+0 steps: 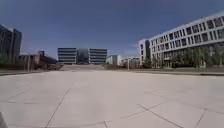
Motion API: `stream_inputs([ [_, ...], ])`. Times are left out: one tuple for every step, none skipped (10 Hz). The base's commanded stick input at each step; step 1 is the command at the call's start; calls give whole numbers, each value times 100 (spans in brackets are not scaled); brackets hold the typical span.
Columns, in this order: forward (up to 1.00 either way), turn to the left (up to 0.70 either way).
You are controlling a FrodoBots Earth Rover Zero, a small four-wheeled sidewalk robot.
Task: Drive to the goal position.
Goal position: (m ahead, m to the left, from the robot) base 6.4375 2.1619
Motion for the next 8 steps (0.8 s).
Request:
stream_inputs([
  [9, -5],
  [9, -5],
  [9, -5],
  [9, -5],
  [9, -5],
  [9, -5],
  [9, -5],
  [9, -5],
])
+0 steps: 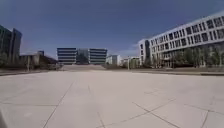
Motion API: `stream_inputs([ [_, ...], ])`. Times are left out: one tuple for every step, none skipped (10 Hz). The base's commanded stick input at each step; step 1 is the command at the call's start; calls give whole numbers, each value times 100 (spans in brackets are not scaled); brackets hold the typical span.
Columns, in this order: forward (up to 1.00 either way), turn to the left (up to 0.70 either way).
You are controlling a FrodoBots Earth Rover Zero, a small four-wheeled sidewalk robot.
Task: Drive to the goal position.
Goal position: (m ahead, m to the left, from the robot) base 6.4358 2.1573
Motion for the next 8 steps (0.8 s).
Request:
stream_inputs([
  [9, -5],
  [9, -5],
  [9, -5],
  [9, -5],
  [9, -5],
  [9, -5],
  [9, -5],
  [9, -5],
])
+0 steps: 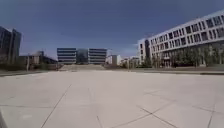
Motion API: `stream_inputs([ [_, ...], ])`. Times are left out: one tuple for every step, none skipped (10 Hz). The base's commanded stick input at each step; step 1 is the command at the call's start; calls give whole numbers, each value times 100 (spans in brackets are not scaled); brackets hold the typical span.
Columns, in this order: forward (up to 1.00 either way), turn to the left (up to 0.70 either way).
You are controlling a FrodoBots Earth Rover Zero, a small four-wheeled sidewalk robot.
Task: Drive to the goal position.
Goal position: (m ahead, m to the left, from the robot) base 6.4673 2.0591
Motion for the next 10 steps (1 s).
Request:
stream_inputs([
  [9, -5],
  [9, -5],
  [9, -5],
  [9, -5],
  [9, -5],
  [9, -5],
  [9, -5],
  [9, -5],
  [9, -5],
  [9, -5],
])
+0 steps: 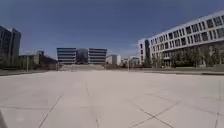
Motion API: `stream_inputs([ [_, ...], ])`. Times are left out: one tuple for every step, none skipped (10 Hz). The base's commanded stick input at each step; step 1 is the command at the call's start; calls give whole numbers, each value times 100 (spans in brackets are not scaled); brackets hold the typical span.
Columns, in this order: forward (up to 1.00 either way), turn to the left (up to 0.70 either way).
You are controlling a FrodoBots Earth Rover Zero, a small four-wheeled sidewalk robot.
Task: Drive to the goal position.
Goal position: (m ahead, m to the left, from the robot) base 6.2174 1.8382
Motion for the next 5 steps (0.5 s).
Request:
stream_inputs([
  [9, -5],
  [9, -5],
  [9, -5],
  [9, -5],
  [9, -5],
])
